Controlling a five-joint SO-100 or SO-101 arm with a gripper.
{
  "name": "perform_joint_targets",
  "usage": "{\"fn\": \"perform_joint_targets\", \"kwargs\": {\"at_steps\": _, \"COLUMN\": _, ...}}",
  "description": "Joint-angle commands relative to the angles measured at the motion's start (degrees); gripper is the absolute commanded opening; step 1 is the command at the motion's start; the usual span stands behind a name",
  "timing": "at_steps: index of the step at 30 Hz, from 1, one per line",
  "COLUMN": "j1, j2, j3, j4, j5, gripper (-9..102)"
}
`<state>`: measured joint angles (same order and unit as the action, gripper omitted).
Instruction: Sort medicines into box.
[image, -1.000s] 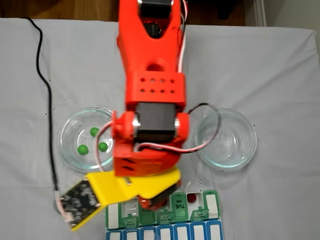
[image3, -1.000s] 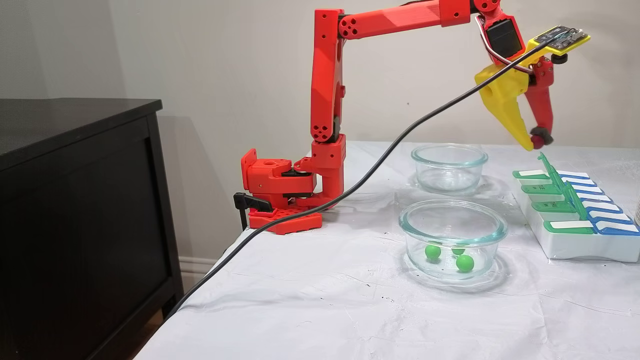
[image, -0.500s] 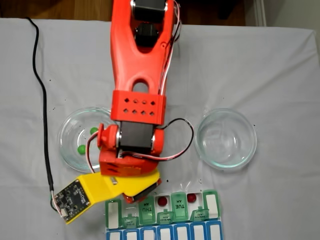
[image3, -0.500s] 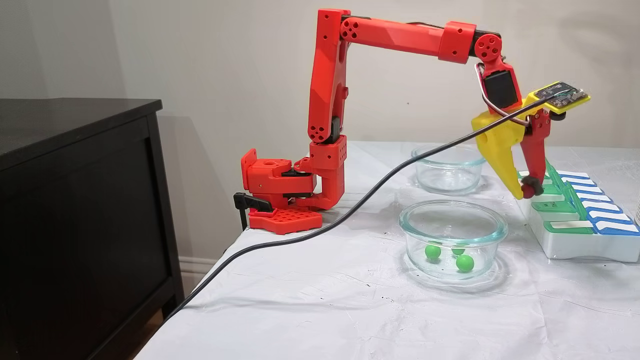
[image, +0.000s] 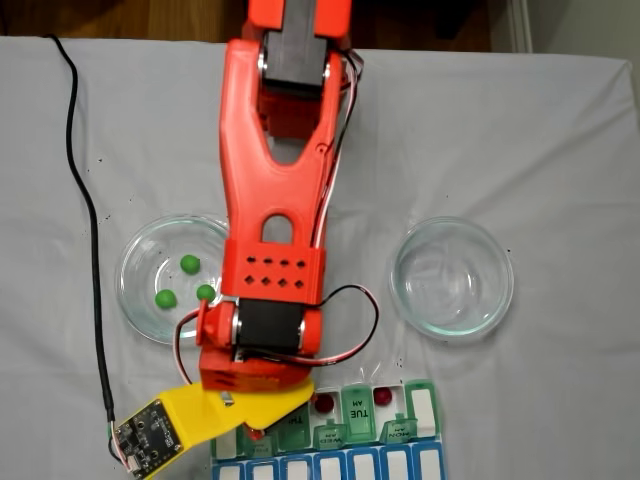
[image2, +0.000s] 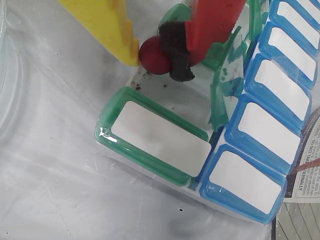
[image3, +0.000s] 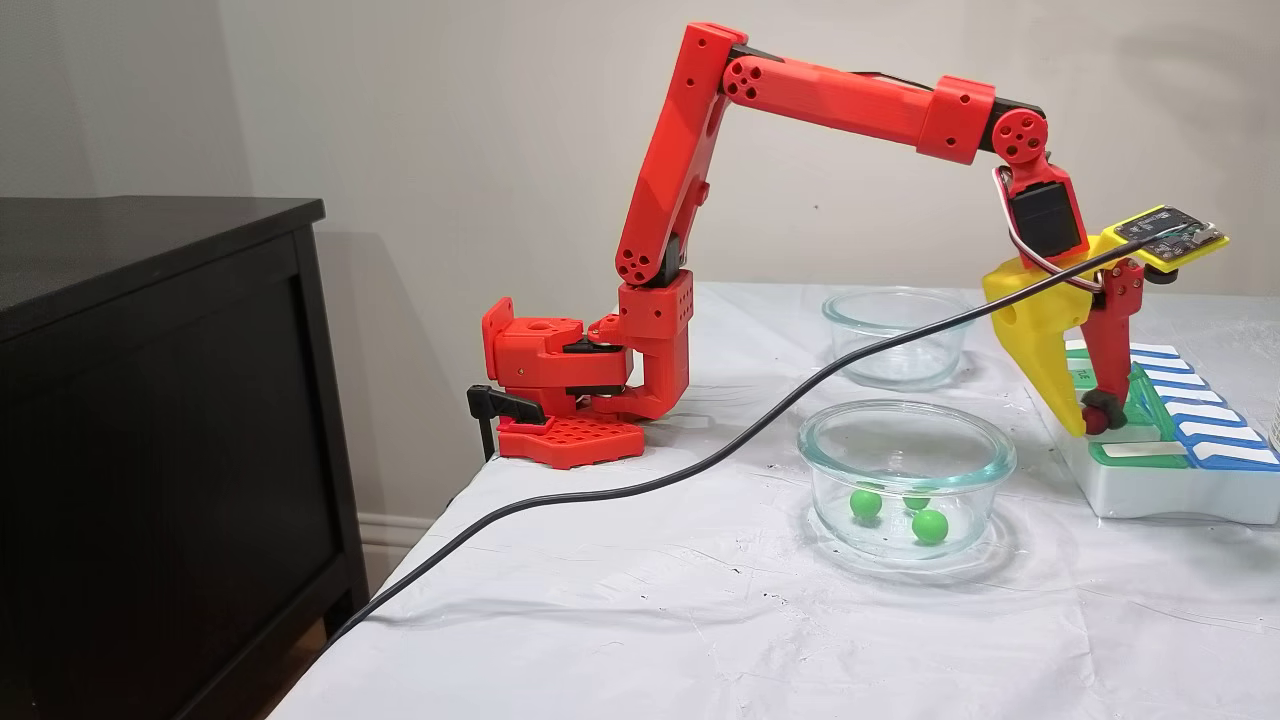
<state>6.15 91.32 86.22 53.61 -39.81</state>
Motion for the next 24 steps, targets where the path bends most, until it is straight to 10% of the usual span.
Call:
{"fn": "perform_joint_targets", "kwargs": {"at_steps": 1, "j1": 1.49, "j2": 1.76, "j3": -8.96, "j4": -0.62, "j5": 0.26, "gripper": 0}}
{"fn": "perform_joint_targets", "kwargs": {"at_steps": 24, "j1": -0.7, "j2": 1.85, "j3": -7.29, "j4": 0.53, "j5": 0.18, "gripper": 0}}
